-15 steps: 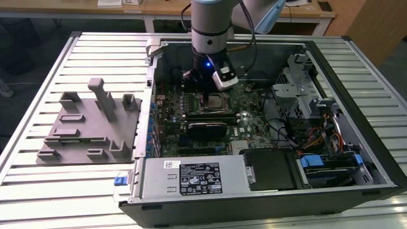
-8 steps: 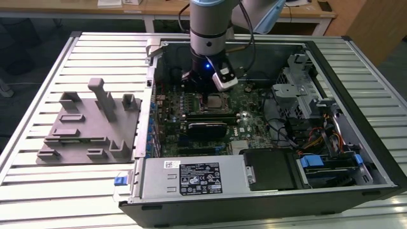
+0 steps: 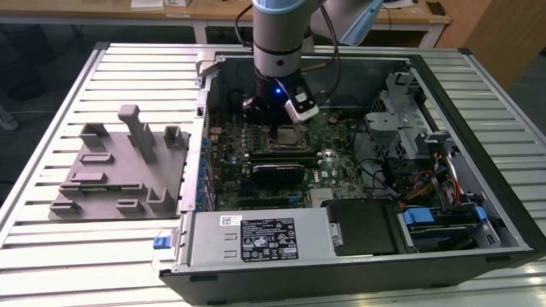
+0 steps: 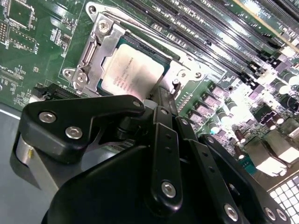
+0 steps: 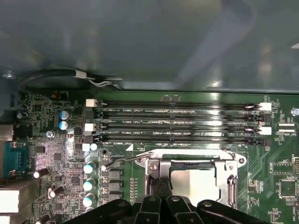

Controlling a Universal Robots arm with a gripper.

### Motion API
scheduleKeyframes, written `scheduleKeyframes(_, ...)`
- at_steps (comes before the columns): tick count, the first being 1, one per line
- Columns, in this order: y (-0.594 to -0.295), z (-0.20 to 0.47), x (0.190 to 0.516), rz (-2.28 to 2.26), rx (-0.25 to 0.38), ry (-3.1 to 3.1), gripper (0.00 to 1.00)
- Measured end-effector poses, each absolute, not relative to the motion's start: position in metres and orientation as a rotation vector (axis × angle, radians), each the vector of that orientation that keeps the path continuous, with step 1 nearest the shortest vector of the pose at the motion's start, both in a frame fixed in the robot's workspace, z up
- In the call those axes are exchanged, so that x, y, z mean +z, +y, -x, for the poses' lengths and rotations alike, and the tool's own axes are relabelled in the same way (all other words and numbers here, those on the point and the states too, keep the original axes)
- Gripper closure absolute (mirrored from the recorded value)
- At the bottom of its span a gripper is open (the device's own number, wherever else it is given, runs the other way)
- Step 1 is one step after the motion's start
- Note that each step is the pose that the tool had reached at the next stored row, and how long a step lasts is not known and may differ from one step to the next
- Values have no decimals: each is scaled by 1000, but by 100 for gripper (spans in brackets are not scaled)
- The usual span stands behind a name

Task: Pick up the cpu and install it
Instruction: 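Close the cpu cover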

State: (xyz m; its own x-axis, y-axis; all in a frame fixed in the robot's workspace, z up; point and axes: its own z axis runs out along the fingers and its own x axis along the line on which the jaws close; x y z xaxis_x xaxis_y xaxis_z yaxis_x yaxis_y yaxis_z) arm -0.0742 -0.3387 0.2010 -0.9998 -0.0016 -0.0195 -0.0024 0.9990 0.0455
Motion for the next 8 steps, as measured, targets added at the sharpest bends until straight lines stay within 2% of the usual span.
scheduleKeyframes(8,-340,75,199,11,72,3122,89)
